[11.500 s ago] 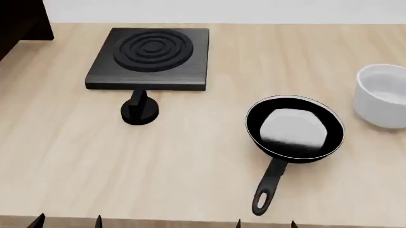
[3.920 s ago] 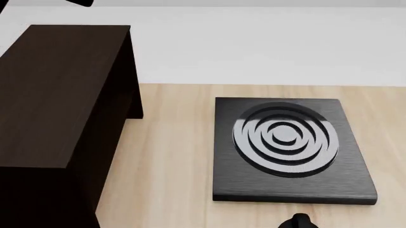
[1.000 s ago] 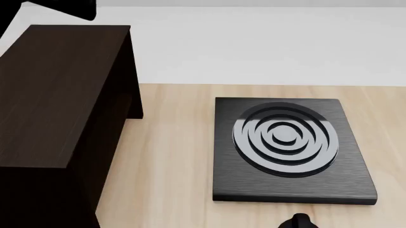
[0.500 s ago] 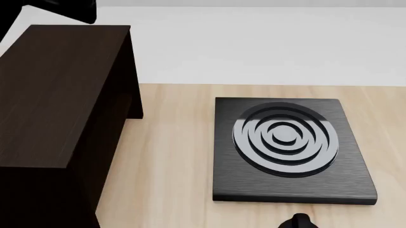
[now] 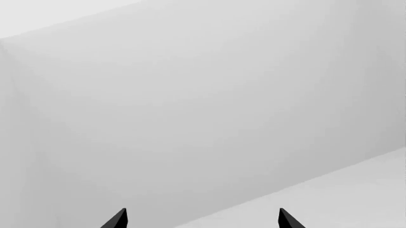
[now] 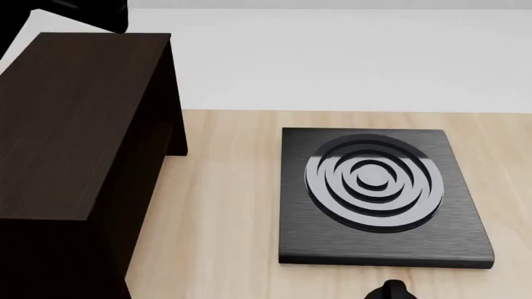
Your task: Put the frying pan under the cabinet shelf.
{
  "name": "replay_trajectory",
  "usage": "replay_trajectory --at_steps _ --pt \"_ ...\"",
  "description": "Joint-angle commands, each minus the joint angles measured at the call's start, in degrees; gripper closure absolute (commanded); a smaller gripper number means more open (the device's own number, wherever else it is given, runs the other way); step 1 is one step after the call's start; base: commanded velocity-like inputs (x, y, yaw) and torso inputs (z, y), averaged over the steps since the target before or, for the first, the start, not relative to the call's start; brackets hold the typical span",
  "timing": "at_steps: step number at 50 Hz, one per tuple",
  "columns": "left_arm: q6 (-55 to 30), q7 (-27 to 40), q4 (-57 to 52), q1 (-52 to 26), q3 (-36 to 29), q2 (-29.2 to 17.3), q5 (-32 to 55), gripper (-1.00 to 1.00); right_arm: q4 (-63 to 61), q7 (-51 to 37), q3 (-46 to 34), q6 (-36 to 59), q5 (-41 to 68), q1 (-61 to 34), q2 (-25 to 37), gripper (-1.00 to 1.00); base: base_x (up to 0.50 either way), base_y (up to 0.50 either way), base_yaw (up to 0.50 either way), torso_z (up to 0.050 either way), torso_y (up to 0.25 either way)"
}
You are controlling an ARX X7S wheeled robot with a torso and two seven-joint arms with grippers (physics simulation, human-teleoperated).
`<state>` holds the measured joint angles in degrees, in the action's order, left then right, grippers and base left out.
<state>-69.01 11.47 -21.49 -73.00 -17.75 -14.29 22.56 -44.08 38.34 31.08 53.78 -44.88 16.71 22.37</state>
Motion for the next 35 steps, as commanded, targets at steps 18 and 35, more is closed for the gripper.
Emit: replay_trajectory --at_steps 18,35 --pt "-0.91 0.75 -0.14 -1.13 -0.92 0.47 0.70 -1.00 4.22 -3.78 2.99 -2.18 5.27 -0.50 -5.49 -1.00 0.00 0.00 0.00 0.000 0.000" --pt "-1.52 1.33 -0.05 -1.99 -1.61 1.13 1.13 -1.00 7.52 -5.60 9.59 -5.00 10.35 0.57 -7.52 -1.00 0.00 0.00 0.00 0.000 0.000"
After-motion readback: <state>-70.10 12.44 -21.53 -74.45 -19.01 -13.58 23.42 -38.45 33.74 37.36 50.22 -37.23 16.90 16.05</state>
